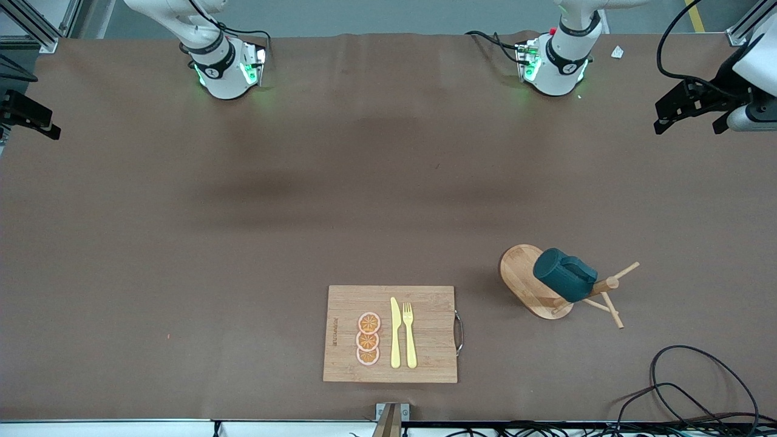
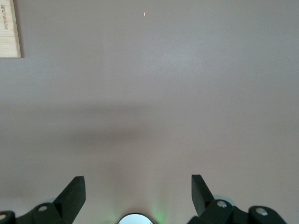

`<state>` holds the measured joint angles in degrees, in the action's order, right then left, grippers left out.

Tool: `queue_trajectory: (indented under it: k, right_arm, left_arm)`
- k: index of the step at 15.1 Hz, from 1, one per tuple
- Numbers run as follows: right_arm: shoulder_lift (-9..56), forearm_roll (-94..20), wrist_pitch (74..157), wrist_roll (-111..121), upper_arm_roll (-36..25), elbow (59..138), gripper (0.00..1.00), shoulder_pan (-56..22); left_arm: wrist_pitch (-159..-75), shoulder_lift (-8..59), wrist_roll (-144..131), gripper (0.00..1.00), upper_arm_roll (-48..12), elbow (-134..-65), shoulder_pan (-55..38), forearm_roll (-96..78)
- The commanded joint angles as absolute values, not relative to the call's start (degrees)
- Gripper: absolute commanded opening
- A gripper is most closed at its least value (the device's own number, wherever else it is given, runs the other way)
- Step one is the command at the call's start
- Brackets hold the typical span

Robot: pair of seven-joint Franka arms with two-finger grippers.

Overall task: Transfer cup from left to right arm and place
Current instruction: 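Reach the left gripper toward the teal mug on the wooden stand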

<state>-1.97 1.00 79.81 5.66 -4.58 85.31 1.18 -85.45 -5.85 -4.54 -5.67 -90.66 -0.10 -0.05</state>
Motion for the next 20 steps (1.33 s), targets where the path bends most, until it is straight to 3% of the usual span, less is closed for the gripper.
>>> queue_trajectory:
  k: [1, 6, 20]
  right_arm:
    - [-3.96, 2.02, 80.24, 5.54, -3.60, 87.10, 1.00, 2.02]
    - [-3.96, 2.02, 80.24, 5.54, -3.60, 87.01, 1.00, 1.93]
    - [-3.96, 2.02, 80.07, 5.54, -3.60, 87.01, 1.00, 1.93]
  left_arm:
    - [-84.37, -5.19, -3.69, 1.00, -5.54, -89.21, 0.00, -0.53]
    - [-85.69, -1.94, -4.74, 1.00, -5.45, -87.72, 0.18, -3.77]
    - [-109.67, 13.70, -39.17, 1.00, -6.24, -89.21, -2.19, -10.98]
